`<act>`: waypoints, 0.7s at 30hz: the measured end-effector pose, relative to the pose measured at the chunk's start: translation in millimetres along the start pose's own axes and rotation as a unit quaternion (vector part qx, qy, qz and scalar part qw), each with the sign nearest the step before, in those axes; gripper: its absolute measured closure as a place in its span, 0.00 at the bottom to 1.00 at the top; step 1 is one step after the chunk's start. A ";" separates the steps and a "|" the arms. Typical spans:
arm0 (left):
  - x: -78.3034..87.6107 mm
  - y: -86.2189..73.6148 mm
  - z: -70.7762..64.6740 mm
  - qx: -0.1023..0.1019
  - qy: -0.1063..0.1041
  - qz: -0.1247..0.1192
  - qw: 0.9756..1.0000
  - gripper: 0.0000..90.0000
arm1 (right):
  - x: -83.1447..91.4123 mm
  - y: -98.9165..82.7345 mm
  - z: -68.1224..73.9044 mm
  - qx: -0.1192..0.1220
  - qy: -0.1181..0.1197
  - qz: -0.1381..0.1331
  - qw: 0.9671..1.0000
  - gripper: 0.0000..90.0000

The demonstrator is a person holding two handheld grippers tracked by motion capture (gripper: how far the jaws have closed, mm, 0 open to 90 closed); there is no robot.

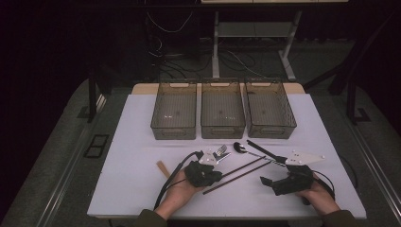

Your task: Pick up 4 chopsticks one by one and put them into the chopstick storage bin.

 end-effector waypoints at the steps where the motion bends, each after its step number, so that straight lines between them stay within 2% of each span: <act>1: 0.9 0.4 0.5 -0.002 -0.001 -0.001 1.000 0.93 | 0.0 0.0 -0.1 0.000 0.000 0.000 1.000 0.02; 11: 7.1 3.7 1.9 0.004 -0.002 -0.010 1.000 0.93 | 0.7 0.4 0.2 0.000 0.000 -0.001 1.000 0.02; 21: 15.1 4.8 6.0 0.005 -0.015 -0.016 1.000 0.93 | 1.0 0.5 0.0 0.001 0.000 -0.003 1.000 0.02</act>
Point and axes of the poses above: each handheld gripper's, and its own axes: x roughly backward along the jaws, y roughly out of its top, z roughly to its left, the point moved 7 cm from there along -x, roughly forward along the jaws, and after that the axes turned 7 degrees about y, right-handed, at the moved point
